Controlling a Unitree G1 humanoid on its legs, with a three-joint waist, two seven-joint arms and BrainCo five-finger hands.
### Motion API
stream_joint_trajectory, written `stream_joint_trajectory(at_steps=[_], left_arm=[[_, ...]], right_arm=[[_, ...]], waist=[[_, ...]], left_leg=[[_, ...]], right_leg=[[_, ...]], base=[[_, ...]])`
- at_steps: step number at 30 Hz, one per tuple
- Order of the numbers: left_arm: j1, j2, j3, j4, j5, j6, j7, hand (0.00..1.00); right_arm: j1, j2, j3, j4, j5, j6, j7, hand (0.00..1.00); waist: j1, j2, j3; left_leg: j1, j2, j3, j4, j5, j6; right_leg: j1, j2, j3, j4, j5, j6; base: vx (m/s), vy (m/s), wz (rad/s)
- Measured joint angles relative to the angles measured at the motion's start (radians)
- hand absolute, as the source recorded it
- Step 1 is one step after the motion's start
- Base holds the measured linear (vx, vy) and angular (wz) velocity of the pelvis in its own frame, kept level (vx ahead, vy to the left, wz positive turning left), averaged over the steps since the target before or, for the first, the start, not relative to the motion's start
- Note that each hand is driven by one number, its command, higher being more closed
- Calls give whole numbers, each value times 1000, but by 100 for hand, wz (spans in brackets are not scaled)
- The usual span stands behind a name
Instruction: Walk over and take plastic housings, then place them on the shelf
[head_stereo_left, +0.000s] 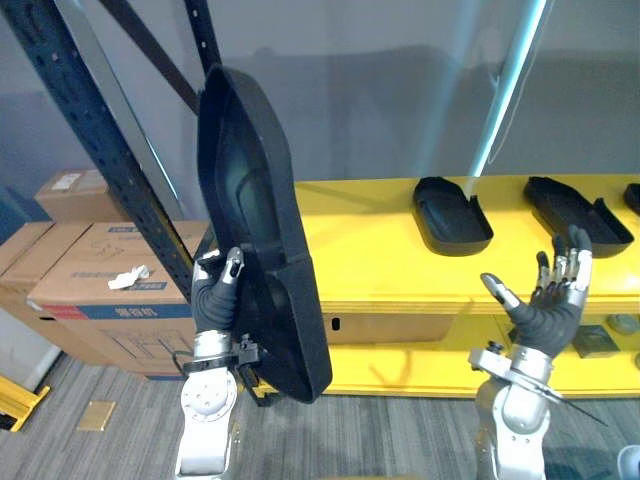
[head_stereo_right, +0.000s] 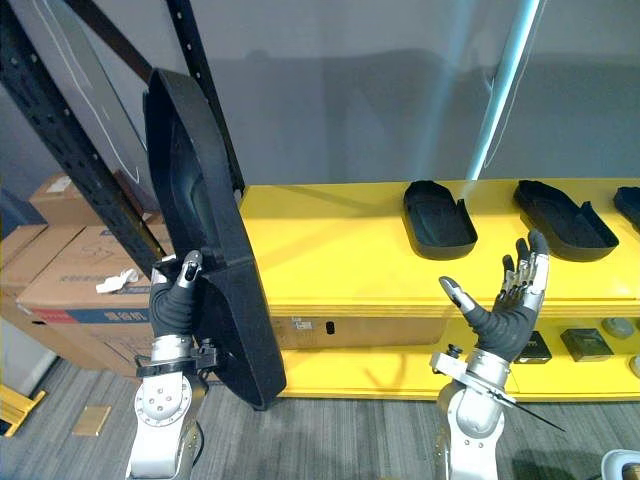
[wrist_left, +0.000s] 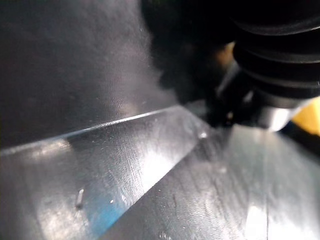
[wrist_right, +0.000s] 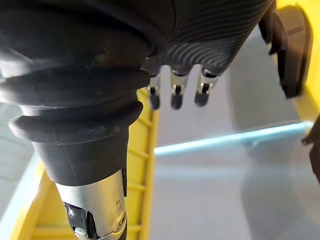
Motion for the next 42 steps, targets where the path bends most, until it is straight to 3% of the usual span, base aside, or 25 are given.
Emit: stream_joint_trajectory(at_steps=[1,4,8,14,18,20,21,28,33,42], left_arm=[[-9,0,6,0,-1,4,1,100],[-28,18,28,0,0,50,26,100],[-70,43,56,-2,38,81,46,100],[-146,82,62,-2,78,134,66,100],[-182,118,91,12,76,219,68,100],[-224,156,105,60,75,290,67,100],[-263,173,121,115,74,339,67,100],[-445,244,139,400,64,525,75,100],[-626,306,175,593,25,633,85,100],[-896,403,218,802,39,778,104,100]], right_arm=[[-11,-6,0,-3,-2,2,-1,0],[-9,11,16,-35,-13,14,3,0],[65,46,31,-125,-7,0,32,0],[106,57,33,-138,6,24,44,0],[124,56,-43,-138,38,25,49,0],[129,50,-61,-138,47,22,68,0],[133,44,-54,-139,59,22,96,0],[130,-24,-1,-139,102,24,204,0],[90,-87,53,-139,112,54,252,0],[37,-173,133,-165,168,73,288,0]], waist=[[1,6,5],[0,-23,29],[-13,-29,27],[-19,-28,27],[-33,-4,20],[-43,6,14],[-42,8,13],[-75,32,24],[-103,61,60],[-146,59,167]], left_leg=[[13,-11,-3,-23,1,-6],[54,-39,65,-18,-10,-26],[95,-38,125,-26,-39,-68],[94,-35,166,-30,-44,-74],[94,-28,191,-36,-52,-85],[96,-27,207,-48,-53,-87],[95,-25,228,-46,-54,-89],[91,-29,254,-44,-51,-92],[74,-40,273,-45,-48,-91],[31,-54,295,-48,-41,-83]], right_leg=[[-17,-3,15,10,6,11],[-21,-20,94,-27,60,33],[6,-21,97,-99,108,46],[5,-19,93,-152,148,51],[3,-11,95,-176,170,49],[-2,-8,98,-189,182,48],[-13,-4,113,-199,197,45],[-30,-3,133,-221,226,42],[-68,-4,165,-216,239,50],[-139,-4,203,-200,249,58]], base=[[40,163,-88],[26,148,-78],[6,106,-44],[-48,12,-13],[-66,-11,-8],[-91,-13,-18],[-83,-18,-31],[-54,-25,-16],[-8,-20,-14],[-9,-28,-8]])
